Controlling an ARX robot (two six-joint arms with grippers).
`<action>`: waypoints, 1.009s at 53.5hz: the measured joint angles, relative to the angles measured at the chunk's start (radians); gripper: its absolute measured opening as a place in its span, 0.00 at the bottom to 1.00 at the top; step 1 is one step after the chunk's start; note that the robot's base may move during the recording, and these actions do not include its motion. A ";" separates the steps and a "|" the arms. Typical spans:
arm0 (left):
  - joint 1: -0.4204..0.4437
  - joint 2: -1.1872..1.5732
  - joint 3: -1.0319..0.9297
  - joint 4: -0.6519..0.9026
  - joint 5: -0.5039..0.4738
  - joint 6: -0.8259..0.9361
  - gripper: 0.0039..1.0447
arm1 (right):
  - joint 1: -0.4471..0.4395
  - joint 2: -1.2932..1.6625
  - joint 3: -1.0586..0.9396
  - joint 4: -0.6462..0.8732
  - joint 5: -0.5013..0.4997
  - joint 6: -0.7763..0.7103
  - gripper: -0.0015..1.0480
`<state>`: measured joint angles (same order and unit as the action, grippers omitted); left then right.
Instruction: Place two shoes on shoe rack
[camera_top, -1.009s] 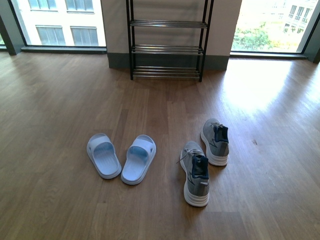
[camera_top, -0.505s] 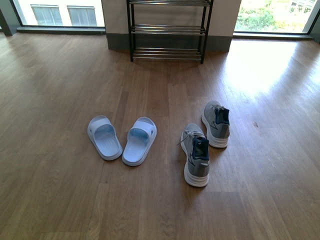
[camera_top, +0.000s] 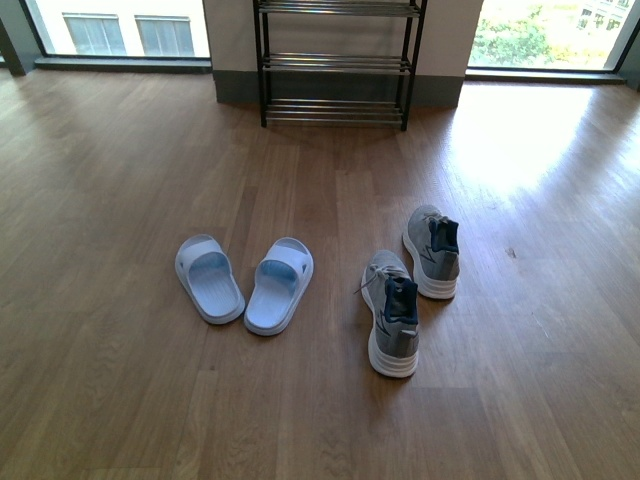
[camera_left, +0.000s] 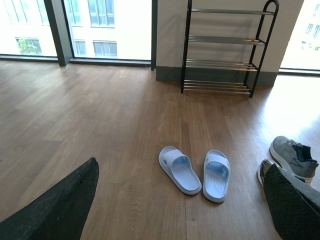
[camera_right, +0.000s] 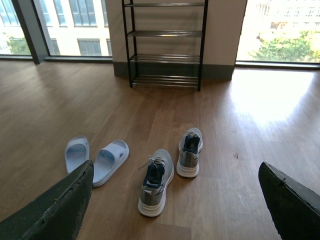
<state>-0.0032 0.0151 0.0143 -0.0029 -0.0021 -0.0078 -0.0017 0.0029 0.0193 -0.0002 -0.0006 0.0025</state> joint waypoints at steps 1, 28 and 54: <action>0.000 0.000 0.000 0.000 0.000 0.000 0.91 | 0.000 0.000 0.000 0.000 0.000 0.000 0.91; 0.000 0.000 0.000 0.000 0.000 0.000 0.91 | 0.000 0.000 0.000 0.000 0.000 0.000 0.91; 0.000 0.000 0.000 0.000 0.000 0.000 0.91 | 0.000 0.000 0.000 0.000 0.000 0.000 0.91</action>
<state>-0.0032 0.0151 0.0143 -0.0029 -0.0021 -0.0078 -0.0017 0.0029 0.0193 -0.0002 -0.0006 0.0025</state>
